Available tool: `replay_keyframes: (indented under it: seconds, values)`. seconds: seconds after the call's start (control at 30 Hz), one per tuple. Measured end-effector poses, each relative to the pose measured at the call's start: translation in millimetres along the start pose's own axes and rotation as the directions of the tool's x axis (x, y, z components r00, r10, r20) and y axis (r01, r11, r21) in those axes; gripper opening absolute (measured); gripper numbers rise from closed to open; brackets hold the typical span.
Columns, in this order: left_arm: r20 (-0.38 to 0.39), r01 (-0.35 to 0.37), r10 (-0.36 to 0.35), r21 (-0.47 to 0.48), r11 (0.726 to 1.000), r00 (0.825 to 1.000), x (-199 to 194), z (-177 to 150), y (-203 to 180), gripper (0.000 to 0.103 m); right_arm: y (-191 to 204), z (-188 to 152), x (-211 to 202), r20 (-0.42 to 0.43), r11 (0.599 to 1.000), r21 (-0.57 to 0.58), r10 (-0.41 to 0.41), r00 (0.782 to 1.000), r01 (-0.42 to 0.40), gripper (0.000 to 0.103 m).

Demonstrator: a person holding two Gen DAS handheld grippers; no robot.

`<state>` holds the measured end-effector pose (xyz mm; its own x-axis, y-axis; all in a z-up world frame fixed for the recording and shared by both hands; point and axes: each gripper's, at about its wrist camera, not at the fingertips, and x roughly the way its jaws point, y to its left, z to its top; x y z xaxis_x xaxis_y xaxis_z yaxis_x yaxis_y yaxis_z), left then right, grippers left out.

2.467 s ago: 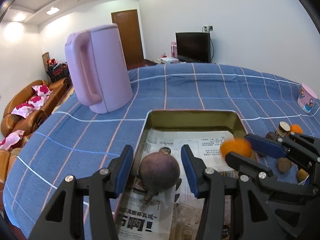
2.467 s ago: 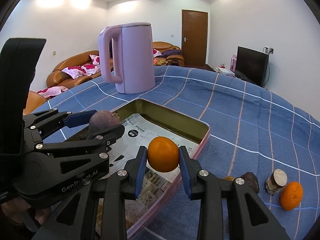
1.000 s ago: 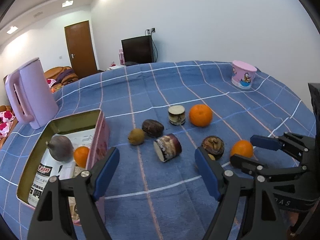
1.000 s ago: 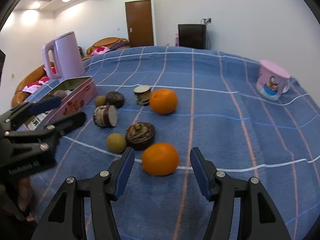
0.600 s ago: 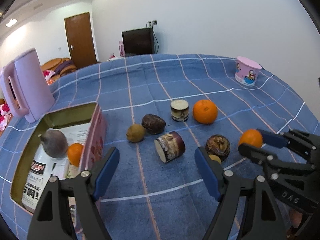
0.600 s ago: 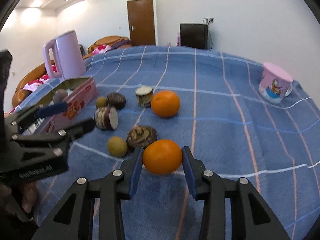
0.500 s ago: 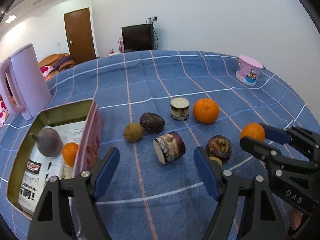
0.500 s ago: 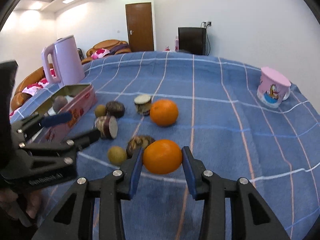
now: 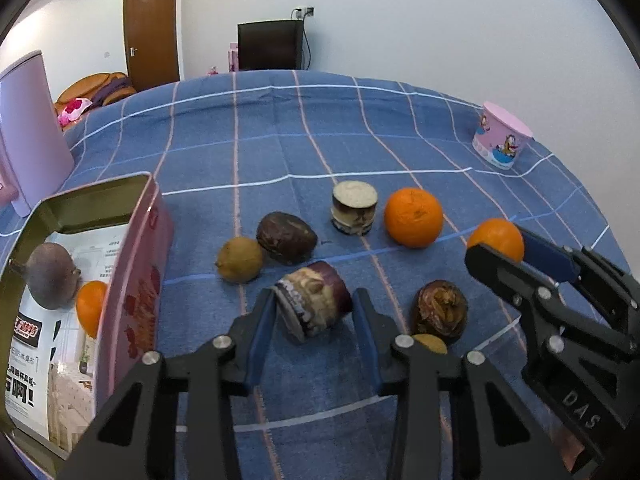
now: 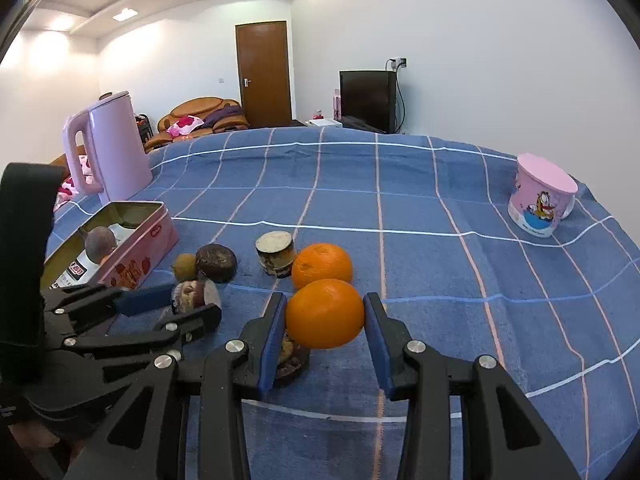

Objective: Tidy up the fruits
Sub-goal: 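Grasp the brown cylindrical can with the left tool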

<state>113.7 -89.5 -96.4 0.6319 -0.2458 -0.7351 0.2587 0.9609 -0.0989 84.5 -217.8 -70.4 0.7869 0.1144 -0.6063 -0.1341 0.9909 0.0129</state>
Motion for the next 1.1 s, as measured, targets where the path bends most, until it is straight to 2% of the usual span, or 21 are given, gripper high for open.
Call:
replay_keyframes:
  seconds: [0.4,0.73,1.1]
  values:
    - [0.1,-0.036,0.037,-0.013,0.999,0.994,-18.9,-1.5,3.5,0.041,1.3,-1.3,-8.6,0.043,0.999,-0.004,0.046,0.998,-0.046,0.041]
    - [0.176,-0.075,0.076,-0.008,0.997,0.981,-33.1,-4.2,1.6,0.041,3.0,-2.3,-18.9,0.103,0.997,-0.022,0.07,0.992,-0.068,0.041]
    - [0.22,-0.103,0.101,-0.006,0.995,0.97,-40.8,-6.1,-0.6,0.041,3.6,-4.4,-28.1,0.152,0.997,-0.026,0.08,0.985,-0.077,0.041]
